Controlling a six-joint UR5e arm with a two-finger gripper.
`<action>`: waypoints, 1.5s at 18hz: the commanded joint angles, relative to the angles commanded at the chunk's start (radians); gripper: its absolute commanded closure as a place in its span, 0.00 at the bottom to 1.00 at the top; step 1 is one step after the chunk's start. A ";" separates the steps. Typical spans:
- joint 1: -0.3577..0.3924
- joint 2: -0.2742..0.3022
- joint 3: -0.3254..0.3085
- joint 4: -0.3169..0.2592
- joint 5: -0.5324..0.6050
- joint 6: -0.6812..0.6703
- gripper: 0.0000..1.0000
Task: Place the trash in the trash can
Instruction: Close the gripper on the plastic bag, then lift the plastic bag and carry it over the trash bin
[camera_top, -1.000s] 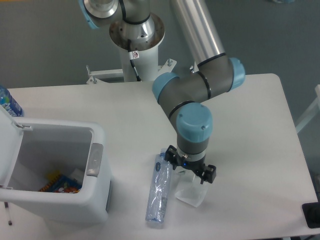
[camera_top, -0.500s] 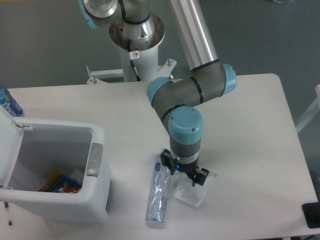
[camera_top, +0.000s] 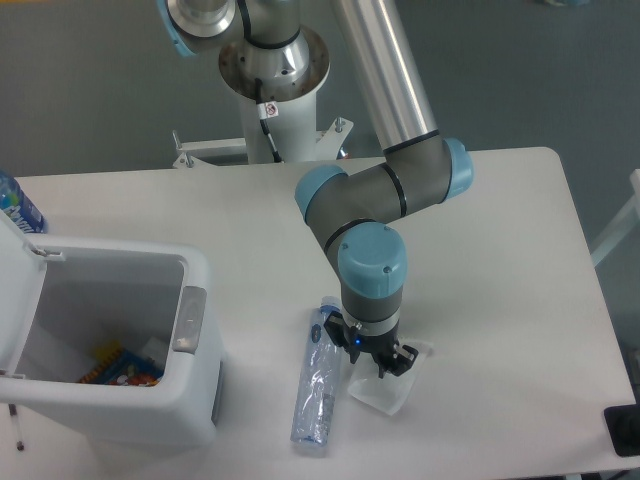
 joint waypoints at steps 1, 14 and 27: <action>0.000 0.002 0.000 0.000 0.000 0.000 0.85; 0.006 0.034 0.049 -0.002 -0.012 -0.093 1.00; 0.028 0.121 0.109 -0.003 -0.244 -0.204 1.00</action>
